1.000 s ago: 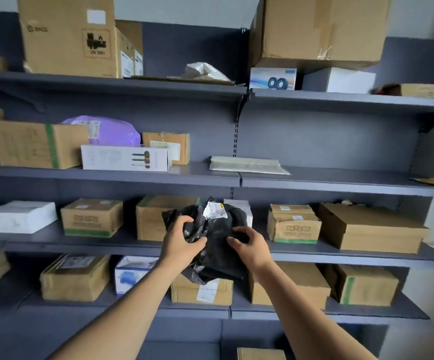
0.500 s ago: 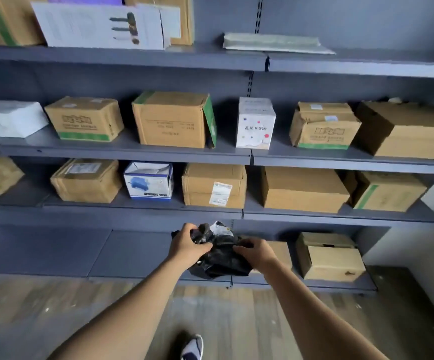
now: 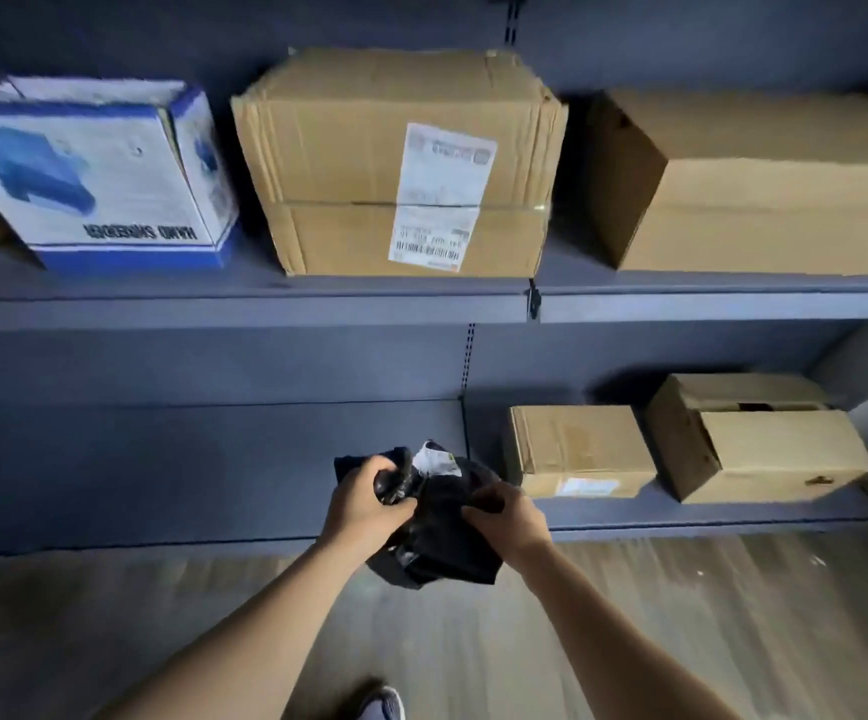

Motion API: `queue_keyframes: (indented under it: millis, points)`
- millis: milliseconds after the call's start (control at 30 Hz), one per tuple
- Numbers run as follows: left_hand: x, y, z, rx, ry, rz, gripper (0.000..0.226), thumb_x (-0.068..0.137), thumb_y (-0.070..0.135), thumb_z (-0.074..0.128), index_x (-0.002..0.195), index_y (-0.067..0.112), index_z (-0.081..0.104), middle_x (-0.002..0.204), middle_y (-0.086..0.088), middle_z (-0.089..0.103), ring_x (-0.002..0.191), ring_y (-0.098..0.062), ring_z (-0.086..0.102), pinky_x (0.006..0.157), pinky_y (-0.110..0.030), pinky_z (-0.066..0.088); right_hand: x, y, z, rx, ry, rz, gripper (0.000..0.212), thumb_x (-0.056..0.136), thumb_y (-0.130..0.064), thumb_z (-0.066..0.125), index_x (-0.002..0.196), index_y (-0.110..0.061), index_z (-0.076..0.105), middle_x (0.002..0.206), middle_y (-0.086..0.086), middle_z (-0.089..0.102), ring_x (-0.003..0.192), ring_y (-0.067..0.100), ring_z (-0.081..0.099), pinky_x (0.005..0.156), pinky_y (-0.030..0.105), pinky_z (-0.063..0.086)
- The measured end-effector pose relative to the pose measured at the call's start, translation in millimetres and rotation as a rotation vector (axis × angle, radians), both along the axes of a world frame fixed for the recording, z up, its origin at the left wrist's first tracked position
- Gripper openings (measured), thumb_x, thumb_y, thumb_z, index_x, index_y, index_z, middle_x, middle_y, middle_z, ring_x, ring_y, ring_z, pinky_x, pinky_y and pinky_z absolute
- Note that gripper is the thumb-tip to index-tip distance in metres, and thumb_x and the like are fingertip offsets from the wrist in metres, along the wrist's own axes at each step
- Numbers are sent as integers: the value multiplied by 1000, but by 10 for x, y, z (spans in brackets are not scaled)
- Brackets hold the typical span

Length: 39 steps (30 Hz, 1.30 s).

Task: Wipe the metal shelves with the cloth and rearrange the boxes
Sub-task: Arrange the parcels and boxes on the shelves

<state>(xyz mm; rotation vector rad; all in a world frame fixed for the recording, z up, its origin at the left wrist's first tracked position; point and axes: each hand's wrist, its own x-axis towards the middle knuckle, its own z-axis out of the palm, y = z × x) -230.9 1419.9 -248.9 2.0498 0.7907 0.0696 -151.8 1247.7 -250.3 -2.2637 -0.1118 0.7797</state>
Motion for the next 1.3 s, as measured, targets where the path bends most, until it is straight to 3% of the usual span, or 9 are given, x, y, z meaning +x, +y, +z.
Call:
queue_keyframes:
  millis: [267,367,433,533,667,867,1167,1233,1300]
  points:
    - [783,526,-1807,94,-126,-58,35,77,18,81,103,20,57,95,8,60,84,-13,54,69,-27,38,809,464,-1788,37,-156,4,30,90,-21,72,119,-16,68,118,4,71,114,24,63,79,20,38]
    - [915,635,-2183,129,-128,-105,35,80,14,77,103,22,53,97,6,56,79,-11,50,63,-15,37,969,552,-2203,42,-206,12,30,89,-13,70,119,-17,67,119,5,71,114,25,64,77,19,36]
    - [995,678,-2467,115,-139,-101,37,80,9,76,106,22,53,108,2,58,93,-14,54,68,-15,38,1075,620,-2483,39,-219,27,31,90,-8,67,119,-16,67,119,6,71,112,26,64,76,20,37]
    - [1006,665,-2738,140,-108,-82,40,80,9,74,115,17,57,122,3,57,114,-15,55,89,-29,46,1126,693,-2766,24,-218,42,34,89,-4,64,119,-18,68,119,7,71,109,26,65,77,21,42]
    - [1028,646,-2889,181,-51,-130,44,83,11,72,124,15,56,132,5,55,120,-17,56,91,-27,45,1193,724,-2964,3,-177,56,43,91,-6,60,132,-20,64,128,8,67,110,25,64,82,23,48]
    - [1114,653,-3040,163,60,-118,58,90,20,68,144,21,47,148,7,50,131,-18,51,96,-23,40,1279,759,-3158,-59,-112,112,66,93,-18,58,156,-18,38,153,9,45,139,27,44,114,35,38]
    - [1110,667,-2951,94,62,-116,68,95,32,66,154,20,36,158,1,38,141,-20,42,112,-31,38,1238,781,-3064,-70,-161,82,70,102,-38,54,161,-15,23,170,8,11,153,22,23,112,27,31]
    - [984,646,-2748,74,84,-86,67,94,36,66,152,19,38,156,-1,41,137,-21,46,110,-32,40,1082,718,-2862,-35,-155,59,72,102,-44,55,160,-13,25,169,9,15,155,21,18,115,27,27]
    - [789,566,-2336,50,111,-64,63,94,40,66,149,19,43,151,-2,47,131,-20,50,100,-25,40,855,646,-2436,3,-122,28,70,100,-46,58,157,-13,33,166,9,28,152,23,27,114,27,30]
